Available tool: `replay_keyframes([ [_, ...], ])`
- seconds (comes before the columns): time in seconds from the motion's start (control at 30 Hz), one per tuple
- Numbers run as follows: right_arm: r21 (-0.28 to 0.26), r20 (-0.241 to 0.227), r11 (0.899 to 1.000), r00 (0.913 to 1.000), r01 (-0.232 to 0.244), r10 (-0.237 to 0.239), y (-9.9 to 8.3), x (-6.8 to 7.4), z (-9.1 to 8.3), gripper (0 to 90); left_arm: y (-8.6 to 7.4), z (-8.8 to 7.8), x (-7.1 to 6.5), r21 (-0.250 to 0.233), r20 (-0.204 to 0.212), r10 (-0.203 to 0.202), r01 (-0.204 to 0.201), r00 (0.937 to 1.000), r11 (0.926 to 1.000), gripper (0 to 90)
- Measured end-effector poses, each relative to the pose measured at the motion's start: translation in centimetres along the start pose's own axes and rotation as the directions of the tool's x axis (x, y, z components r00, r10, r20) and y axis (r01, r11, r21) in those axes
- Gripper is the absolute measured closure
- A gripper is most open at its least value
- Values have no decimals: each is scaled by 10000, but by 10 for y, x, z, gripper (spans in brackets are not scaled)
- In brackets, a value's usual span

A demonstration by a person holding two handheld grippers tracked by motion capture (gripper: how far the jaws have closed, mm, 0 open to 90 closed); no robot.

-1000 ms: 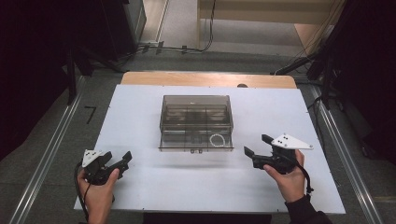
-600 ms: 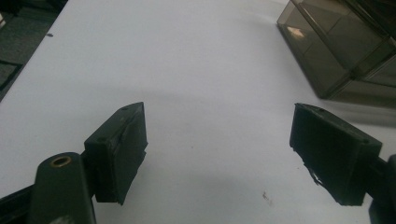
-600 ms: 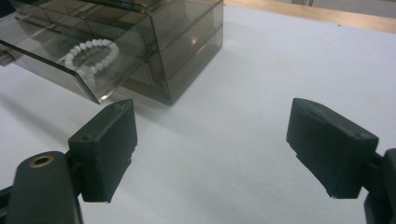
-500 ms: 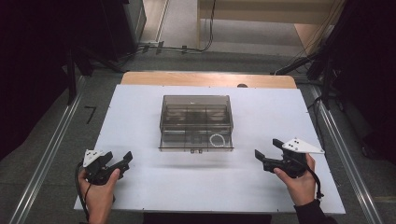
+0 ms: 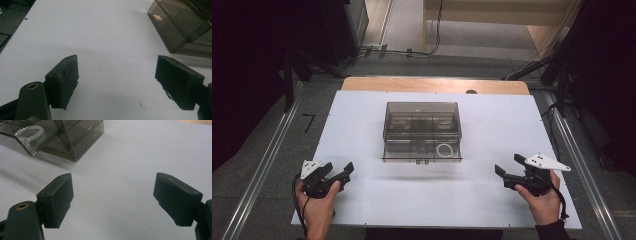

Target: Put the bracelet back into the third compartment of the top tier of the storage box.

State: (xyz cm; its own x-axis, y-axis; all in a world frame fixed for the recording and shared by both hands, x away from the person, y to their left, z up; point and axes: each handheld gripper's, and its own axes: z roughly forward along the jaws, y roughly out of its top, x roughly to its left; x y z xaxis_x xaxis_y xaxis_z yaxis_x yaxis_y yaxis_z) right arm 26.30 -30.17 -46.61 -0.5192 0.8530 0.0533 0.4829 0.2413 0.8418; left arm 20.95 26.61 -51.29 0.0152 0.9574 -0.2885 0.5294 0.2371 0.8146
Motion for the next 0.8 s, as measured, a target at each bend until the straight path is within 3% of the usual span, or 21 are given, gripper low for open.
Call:
replay_keyframes([
  [0.5, 176, 714, 9997, 9973, -182, 169, -16, -20, -15, 148, 0, 0, -1, 26, 24, 11, -11, 10000, 10000, 197],
  [0.8, 161, 1145, 9978, 9915, -645, 623, -27, -37, -30, 148, 0, -1, -1, 22, 26, 31, -31, 10000, 10000, 197],
])
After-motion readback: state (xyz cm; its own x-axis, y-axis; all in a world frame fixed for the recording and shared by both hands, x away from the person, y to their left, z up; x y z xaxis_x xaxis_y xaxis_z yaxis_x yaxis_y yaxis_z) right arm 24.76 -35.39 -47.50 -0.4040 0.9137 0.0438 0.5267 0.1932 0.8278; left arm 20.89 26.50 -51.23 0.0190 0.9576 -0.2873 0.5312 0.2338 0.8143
